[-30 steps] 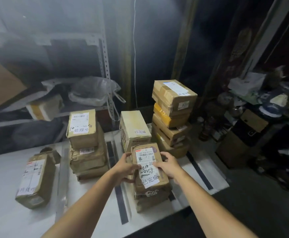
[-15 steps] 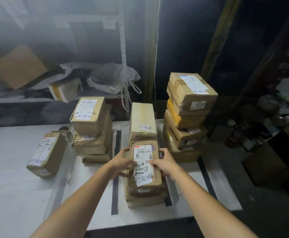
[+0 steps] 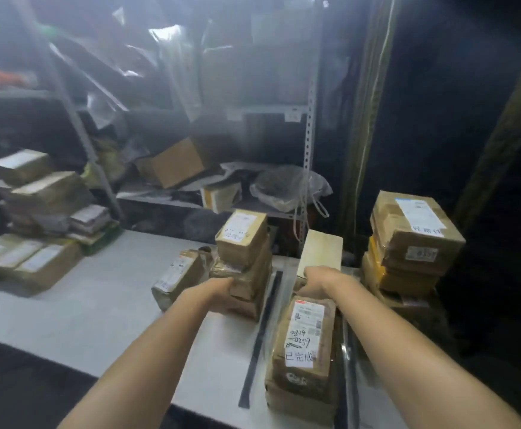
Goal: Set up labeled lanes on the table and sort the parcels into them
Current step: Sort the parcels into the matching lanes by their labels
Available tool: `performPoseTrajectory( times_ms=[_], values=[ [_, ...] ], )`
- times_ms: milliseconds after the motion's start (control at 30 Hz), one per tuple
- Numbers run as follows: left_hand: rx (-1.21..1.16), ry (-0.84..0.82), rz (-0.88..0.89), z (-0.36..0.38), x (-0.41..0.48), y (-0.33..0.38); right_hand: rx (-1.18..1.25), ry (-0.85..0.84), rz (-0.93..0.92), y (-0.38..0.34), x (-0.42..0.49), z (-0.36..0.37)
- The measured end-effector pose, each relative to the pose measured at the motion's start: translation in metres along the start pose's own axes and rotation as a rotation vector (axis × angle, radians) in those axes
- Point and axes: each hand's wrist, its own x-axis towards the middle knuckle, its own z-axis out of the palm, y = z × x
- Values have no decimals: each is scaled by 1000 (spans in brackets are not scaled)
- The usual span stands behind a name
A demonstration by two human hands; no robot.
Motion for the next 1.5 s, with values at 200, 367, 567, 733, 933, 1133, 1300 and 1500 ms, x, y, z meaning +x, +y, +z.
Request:
performPoseTrajectory(
  times_ms=[200,367,567,733,933,1133,1300,1500],
  values=[
    [18,177,-249,-57,-52,-112,-39,23,-210,-112,13,-44],
    [-40,253,-426,-89,-113,-225,-85,41,-396,-245,24,-45],
    [-115,299,-553,-122,-169,-380,-108,16,-580,-428,24,-34],
    [-171,319,-564,-153,-189,-491,-100,6,-640,-562,28,-19],
    [-265,367,-574,-169,-179,-609,-95,-30,-694,-677,59,0],
    [-305,334,-590,-176,-130,-696,-108,-73,-636,-756,147,30],
    [-257,286,-575,-200,-63,-749,-92,-89,-618,-803,223,42],
    [-195,236,-499,-231,26,-791,-19,-146,-534,-839,305,53]
  ],
)
